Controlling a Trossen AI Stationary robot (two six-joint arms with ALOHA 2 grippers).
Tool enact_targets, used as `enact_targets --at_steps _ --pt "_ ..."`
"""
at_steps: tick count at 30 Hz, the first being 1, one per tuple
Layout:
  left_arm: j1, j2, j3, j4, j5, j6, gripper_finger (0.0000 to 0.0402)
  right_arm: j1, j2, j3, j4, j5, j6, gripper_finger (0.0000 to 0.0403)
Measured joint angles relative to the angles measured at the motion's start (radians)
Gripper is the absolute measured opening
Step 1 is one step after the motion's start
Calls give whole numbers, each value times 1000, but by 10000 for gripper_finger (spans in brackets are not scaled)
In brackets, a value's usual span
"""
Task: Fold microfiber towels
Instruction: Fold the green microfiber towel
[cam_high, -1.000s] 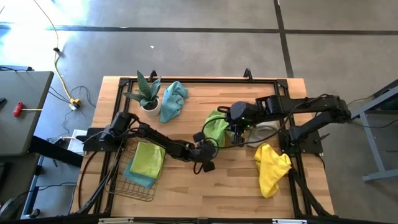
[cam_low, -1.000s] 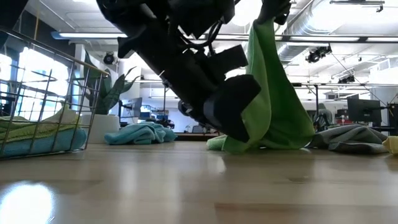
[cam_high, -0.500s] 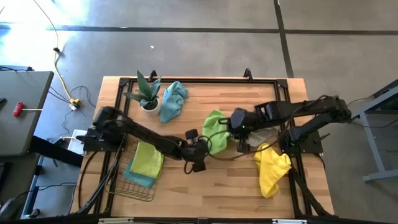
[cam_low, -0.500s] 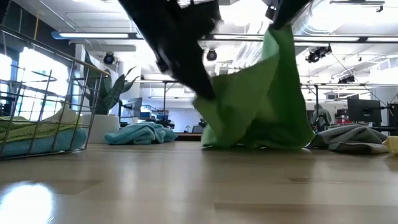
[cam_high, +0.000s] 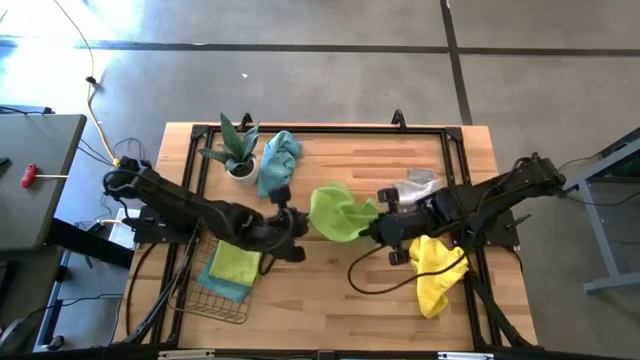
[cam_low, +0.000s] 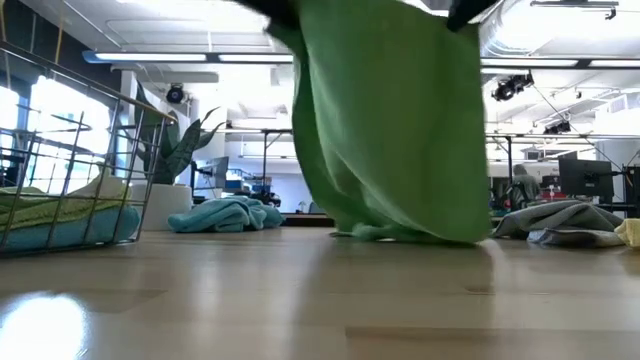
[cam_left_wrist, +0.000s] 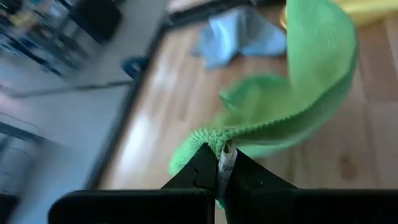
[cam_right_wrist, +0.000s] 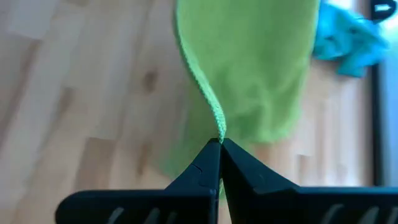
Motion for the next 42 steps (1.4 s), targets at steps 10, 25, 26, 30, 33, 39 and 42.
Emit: enact_targets --at_steps 10,25,26,30,33,39,42 --pt "72 -52 85 -8 -130 271 0 -81 -1 159 -140 215 -81 0" --pt "313 -52 279 10 -152 575 0 -392 0 303 -123 287 -368 0" --pt "336 -52 279 16 -137 584 0 -412 0 303 -103 317 -395 0" --pt "431 -52 279 81 -100 624 0 -492 0 303 12 403 -518 0" --pt "491 -51 279 170 -83 662 0 -545 0 303 88 403 -579 0" --pt "540 -51 279 197 -13 599 0 -598 0 303 105 409 -580 0" --pt "529 -51 279 46 132 437 0 -584 0 303 49 421 -577 0"
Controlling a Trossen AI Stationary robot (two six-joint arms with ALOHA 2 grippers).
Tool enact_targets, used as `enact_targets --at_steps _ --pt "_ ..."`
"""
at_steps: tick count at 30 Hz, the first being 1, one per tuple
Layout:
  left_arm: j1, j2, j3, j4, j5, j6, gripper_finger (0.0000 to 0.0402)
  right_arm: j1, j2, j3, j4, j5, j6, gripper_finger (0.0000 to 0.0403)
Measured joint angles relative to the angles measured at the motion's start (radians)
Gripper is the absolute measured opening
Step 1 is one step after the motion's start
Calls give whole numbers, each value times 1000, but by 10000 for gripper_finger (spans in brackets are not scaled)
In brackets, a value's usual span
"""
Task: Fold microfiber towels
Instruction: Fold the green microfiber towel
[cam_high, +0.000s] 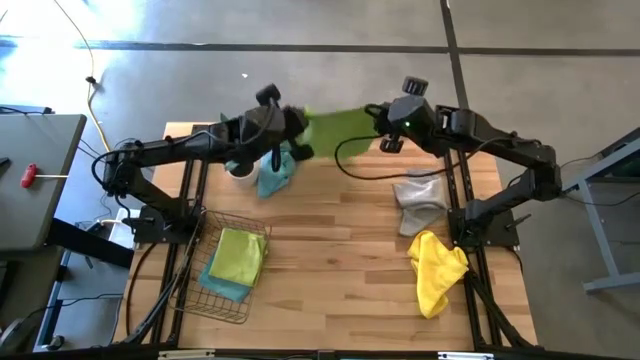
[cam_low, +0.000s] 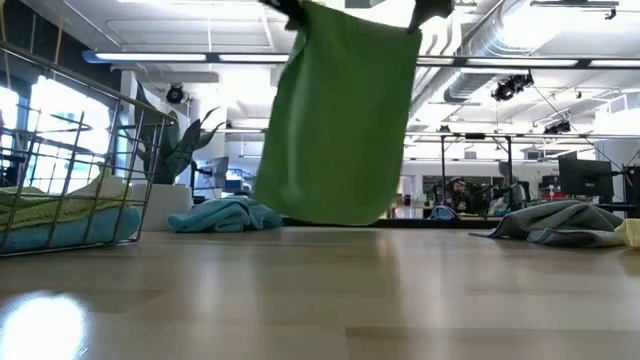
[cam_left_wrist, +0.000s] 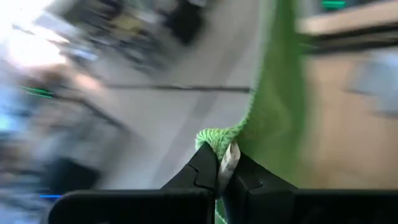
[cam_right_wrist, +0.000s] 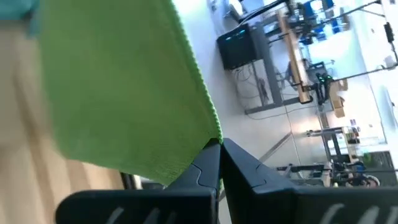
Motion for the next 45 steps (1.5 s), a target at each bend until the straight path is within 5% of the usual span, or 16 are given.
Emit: enact_targets --at_steps 4,9,13,19,25,31,39,45 --pt "-49 23 -1 -215 242 -271 0 51 0 0 -171 -60 178 0" --pt "-178 56 -63 -288 381 -459 0 152 -1 -55 -418 -450 645 0" --pt "-304 110 -124 -263 420 -546 0 294 0 -215 -385 -595 803 0" --pt "-480 239 -171 -213 415 -671 0 497 2 -480 -97 -779 1006 0" --pt "-596 387 -174 -174 518 -705 0 648 1 -623 144 -809 1145 0" --pt "-598 427 -173 -139 563 -737 0 697 1 -692 294 -868 1156 0" --pt "-530 423 -173 -207 542 -633 0 625 1 -692 230 -740 980 0" --pt "-451 423 -173 -308 393 -485 0 508 1 -692 162 -652 834 0"
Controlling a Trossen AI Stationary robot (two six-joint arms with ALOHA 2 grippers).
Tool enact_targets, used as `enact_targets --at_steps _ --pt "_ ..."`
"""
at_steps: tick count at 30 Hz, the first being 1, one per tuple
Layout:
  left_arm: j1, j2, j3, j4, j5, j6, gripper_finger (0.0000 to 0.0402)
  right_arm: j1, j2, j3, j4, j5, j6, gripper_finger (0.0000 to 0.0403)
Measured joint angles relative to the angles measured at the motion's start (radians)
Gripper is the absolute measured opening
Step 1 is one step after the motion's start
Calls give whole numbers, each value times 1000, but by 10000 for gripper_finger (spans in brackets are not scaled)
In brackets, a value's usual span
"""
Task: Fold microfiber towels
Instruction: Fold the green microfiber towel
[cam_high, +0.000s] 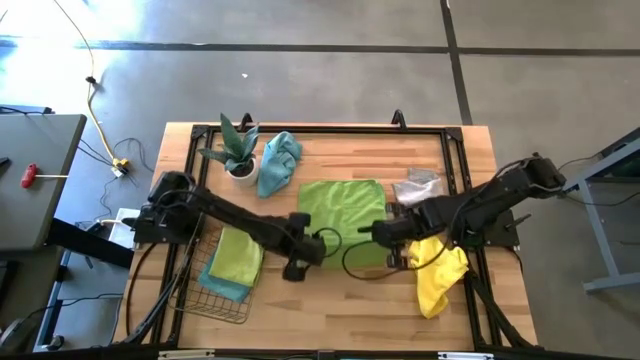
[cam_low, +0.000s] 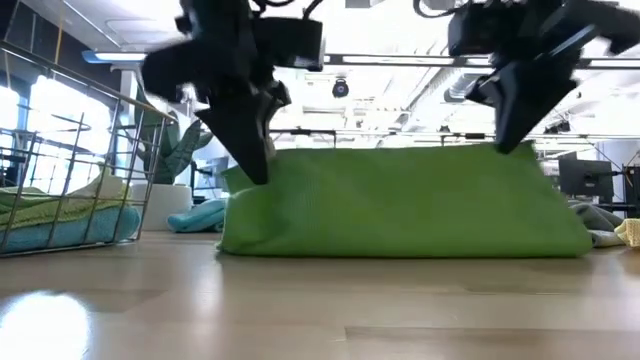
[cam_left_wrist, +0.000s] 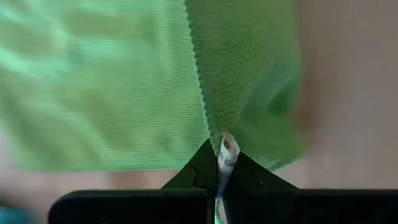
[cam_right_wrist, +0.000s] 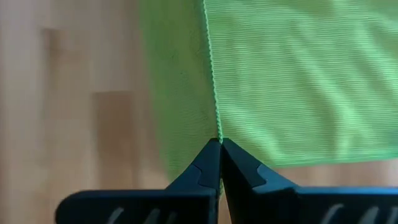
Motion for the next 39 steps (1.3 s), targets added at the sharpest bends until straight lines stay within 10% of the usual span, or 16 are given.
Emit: enact_targets --at_steps 6,39 --pt "87 0 0 -2 -161 197 0 -131 2 1 -10 42 -135 0" --pt "425 123 -1 128 -123 324 0 -575 244 0 130 82 -520 0"
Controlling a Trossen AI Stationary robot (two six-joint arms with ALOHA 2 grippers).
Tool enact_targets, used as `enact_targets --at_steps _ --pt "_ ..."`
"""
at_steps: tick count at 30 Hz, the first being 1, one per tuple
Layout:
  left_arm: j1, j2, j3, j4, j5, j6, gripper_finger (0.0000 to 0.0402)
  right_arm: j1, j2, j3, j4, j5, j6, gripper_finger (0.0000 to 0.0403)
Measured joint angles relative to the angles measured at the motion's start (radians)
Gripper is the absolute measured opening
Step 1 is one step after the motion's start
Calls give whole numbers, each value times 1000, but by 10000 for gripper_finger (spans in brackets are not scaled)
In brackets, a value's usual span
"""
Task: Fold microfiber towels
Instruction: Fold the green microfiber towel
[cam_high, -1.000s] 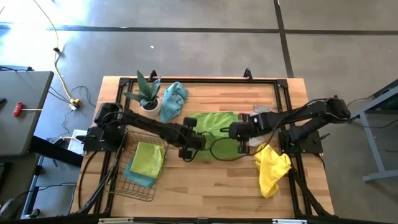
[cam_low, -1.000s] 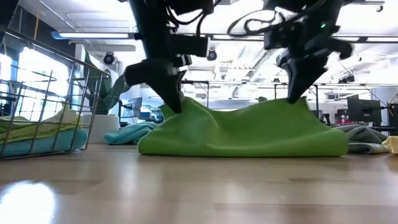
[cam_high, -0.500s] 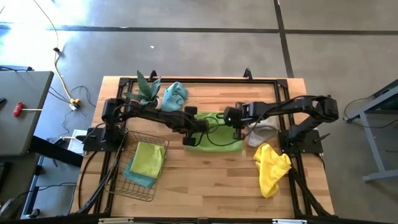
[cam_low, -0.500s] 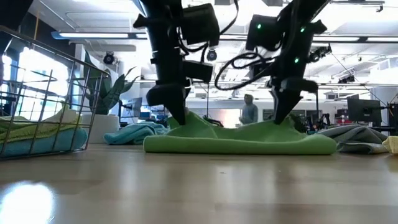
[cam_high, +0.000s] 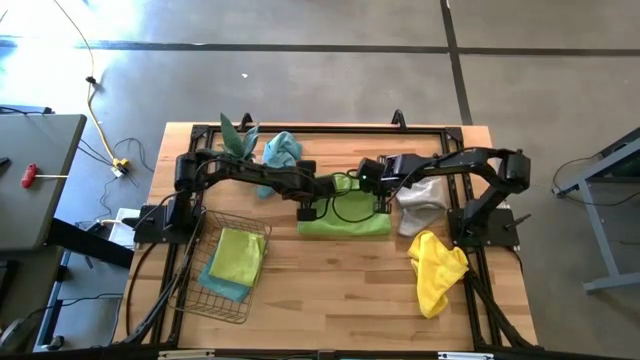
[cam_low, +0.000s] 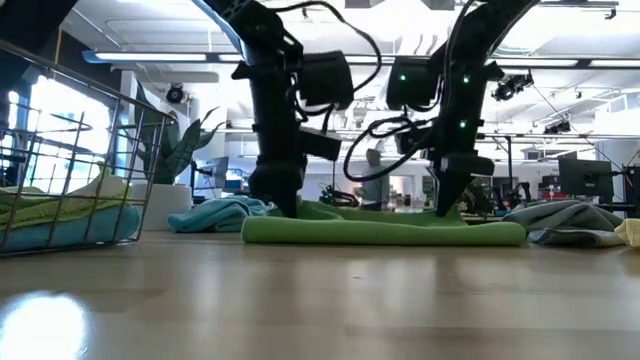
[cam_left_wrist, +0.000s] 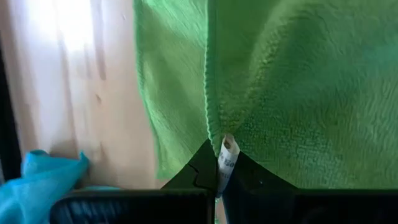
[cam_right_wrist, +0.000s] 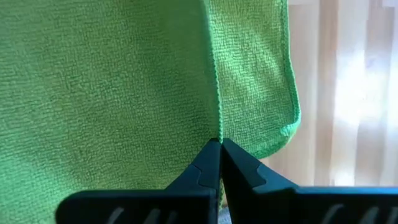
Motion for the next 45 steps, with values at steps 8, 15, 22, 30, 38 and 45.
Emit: enact_targets --at_steps 8,15,22,30,38,45 --pt "0 -4 2 -16 -40 0 0 -34 2 0 57 0 -41 0" --pt "-2 -4 44 -113 -93 -6 0 -30 2 5 38 37 -65 0" --pt "-12 -4 104 -191 -101 -51 0 -31 1 81 -47 44 -59 0" --pt "-14 -4 106 -216 -189 -68 0 -40 1 103 -34 161 -126 0" --pt "16 -10 106 -171 -219 -64 0 -69 1 103 0 167 -140 0" --pt "46 -10 97 -101 -194 -83 0 -113 1 86 26 136 -81 0"
